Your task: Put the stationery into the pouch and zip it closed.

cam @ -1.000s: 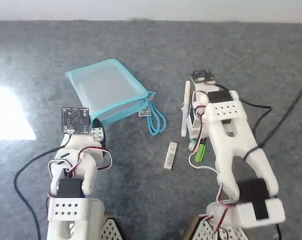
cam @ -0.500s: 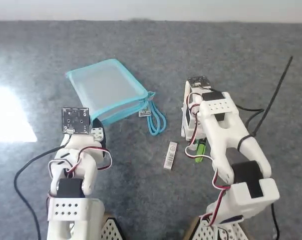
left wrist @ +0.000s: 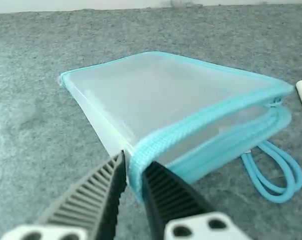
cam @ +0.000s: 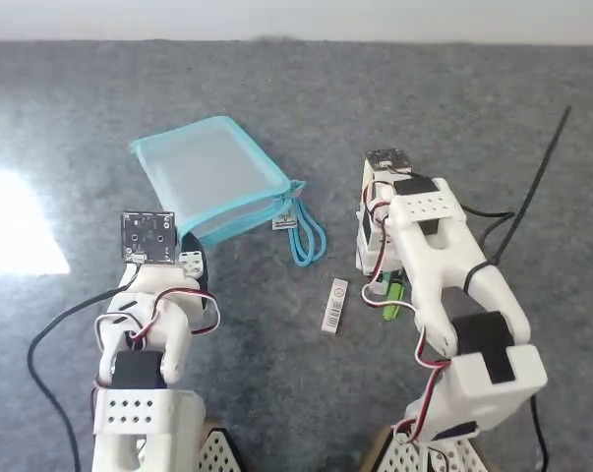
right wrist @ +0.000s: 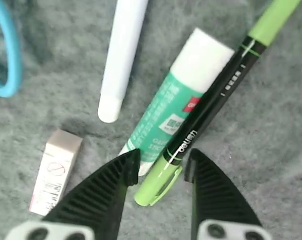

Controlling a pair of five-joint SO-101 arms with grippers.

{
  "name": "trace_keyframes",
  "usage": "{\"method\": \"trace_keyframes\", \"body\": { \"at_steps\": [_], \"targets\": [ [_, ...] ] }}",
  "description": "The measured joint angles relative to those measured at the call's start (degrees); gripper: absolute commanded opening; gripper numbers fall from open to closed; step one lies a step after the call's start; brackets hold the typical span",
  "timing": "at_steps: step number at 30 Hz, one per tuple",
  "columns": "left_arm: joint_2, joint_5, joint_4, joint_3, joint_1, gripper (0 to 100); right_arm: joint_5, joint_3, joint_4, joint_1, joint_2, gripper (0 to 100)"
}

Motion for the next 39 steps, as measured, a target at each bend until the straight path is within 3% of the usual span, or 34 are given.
{"method": "trace_keyframes", "body": {
  "at_steps": [8, 18, 20, 24, 33, 39],
  "targets": [
    [0.0, 0.0, 0.0, 0.0, 0.0, 1, -0.1, 12.0, -6.2, 1.4, -10.7, 19.9],
    [0.0, 0.0, 0.0, 0.0, 0.0, 1, -0.1, 12.9, -6.0, 3.8, -5.2, 19.7],
    [0.0, 0.0, 0.0, 0.0, 0.0, 1, -0.1, 12.7, -6.0, 3.8, -4.8, 16.8],
    [0.0, 0.0, 0.0, 0.0, 0.0, 1, -0.1, 12.6, -5.9, 4.5, -4.7, 0.0],
    [0.0, 0.0, 0.0, 0.0, 0.0, 1, 5.7, 11.1, -3.1, 5.7, -6.2, 0.8],
    [0.0, 0.0, -1.4, 1.8, 0.1, 1, 11.2, 10.5, 5.3, 3.7, -20.7, 0.8]
  ]
}}
